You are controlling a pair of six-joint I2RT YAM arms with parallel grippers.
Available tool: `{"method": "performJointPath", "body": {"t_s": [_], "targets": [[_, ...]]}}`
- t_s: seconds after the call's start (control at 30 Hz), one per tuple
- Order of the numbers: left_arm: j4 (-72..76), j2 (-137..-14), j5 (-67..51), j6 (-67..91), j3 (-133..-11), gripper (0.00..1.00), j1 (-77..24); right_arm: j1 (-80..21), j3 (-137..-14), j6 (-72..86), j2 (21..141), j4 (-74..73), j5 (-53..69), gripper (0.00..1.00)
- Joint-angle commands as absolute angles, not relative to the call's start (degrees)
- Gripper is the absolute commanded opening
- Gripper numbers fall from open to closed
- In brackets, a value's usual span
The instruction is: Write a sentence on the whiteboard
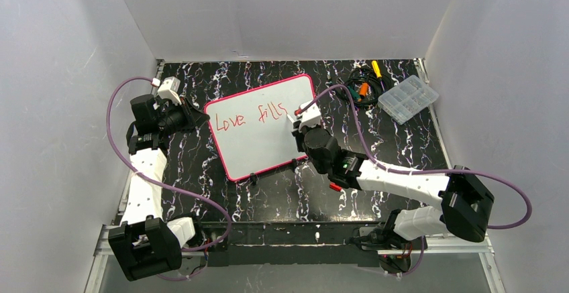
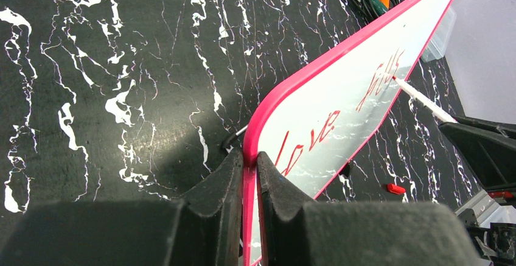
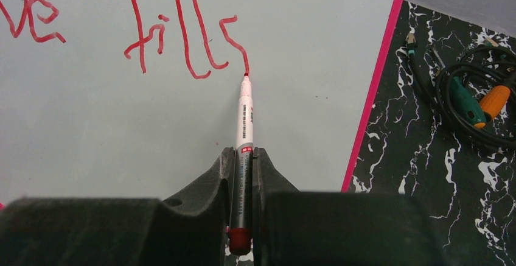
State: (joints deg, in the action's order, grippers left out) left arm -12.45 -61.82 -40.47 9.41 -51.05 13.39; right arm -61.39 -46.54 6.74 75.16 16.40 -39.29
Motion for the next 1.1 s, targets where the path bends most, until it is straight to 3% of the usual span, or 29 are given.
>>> {"method": "performJointPath", "body": {"t_s": [0.0,0.5,1.07], "targets": [[-13.27,-60.46,-41.55,8.99,-50.77,0.03,13.37,-61.91,-45.42,8.45,73.67,16.34,-40.55,0.01],[-13.27,-60.28,-41.48,8.97,-50.66,0.03,13.39,-63.11,-46.03,7.08,66.82,19.39,-39.09,0.01],[-13.27,-60.47,-41.66,9.05,-50.71,0.03,13.39,-58.90,-47.14,4.47,69.06,19.68,-36.30,0.01]]}}
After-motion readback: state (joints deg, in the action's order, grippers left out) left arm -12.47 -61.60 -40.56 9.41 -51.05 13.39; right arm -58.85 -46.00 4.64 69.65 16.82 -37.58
